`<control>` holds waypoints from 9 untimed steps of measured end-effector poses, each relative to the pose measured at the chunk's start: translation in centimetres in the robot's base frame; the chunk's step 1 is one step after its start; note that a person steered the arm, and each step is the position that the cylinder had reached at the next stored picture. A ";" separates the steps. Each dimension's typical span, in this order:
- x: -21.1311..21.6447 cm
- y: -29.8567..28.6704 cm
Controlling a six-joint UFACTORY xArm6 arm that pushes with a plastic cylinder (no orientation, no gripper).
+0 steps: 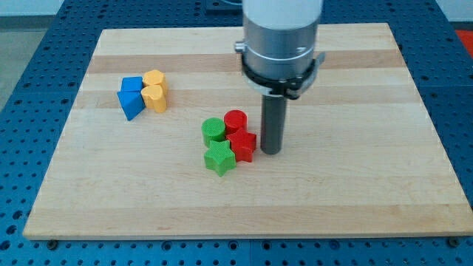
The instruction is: Move the red star towards top of green star
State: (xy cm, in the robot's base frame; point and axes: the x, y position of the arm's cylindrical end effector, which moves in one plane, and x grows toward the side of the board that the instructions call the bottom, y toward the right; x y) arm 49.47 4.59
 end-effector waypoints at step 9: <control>-0.6 -13.6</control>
State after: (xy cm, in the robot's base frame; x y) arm 48.85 -9.05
